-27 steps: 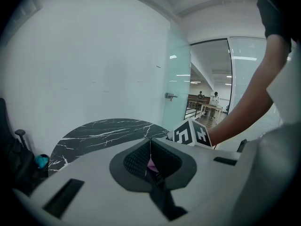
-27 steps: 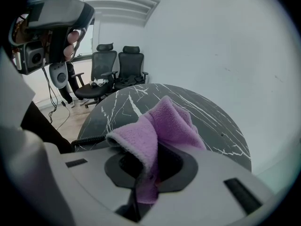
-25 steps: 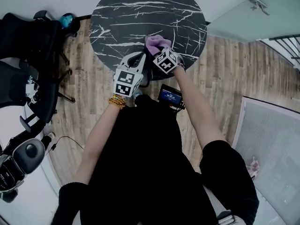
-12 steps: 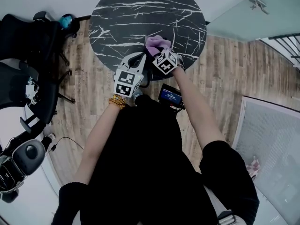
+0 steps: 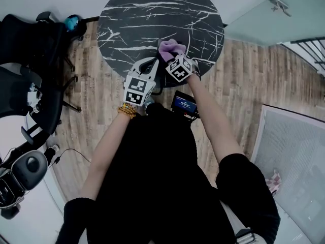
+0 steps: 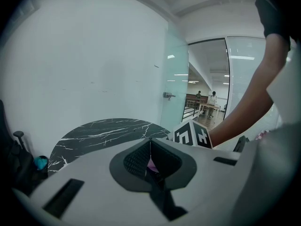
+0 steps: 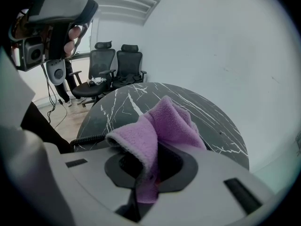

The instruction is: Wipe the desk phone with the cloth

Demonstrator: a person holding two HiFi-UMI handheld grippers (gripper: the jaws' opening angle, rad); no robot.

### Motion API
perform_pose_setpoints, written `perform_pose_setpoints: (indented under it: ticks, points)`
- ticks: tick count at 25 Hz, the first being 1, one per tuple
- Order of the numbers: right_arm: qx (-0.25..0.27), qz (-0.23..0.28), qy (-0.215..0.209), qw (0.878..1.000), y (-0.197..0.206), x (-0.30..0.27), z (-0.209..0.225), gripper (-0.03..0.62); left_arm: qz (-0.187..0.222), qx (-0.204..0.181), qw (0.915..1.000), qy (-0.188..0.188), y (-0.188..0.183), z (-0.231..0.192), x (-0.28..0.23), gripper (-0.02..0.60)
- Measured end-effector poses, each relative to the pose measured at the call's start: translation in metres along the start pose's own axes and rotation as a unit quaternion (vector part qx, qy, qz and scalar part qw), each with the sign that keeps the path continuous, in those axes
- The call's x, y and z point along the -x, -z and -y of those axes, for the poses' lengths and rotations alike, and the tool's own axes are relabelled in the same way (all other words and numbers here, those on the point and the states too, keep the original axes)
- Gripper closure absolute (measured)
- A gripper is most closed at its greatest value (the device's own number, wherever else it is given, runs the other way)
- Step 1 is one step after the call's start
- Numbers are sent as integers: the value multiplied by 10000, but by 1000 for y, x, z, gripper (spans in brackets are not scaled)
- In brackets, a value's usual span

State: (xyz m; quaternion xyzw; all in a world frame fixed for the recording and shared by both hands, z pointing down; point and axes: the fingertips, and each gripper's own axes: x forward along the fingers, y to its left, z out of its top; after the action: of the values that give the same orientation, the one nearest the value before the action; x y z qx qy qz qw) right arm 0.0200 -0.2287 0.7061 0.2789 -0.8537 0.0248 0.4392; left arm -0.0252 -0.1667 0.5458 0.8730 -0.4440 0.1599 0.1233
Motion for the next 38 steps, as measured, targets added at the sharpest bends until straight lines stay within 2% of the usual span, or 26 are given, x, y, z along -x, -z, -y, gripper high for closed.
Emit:
perform_pose_setpoints:
  ticks: [13, 27, 38]
  points:
    - [41, -92, -209, 9997, 16, 2, -29, 536, -52, 52, 10000, 10, 6, -1, 5, 566]
    - [37, -223, -381, 9990, 24, 2, -41, 536, -88, 25, 9999, 111, 11, 9, 6, 566]
    - [-23, -341, -661, 9972, 33, 5, -58, 536, -130, 14, 9998, 142, 14, 12, 8, 567]
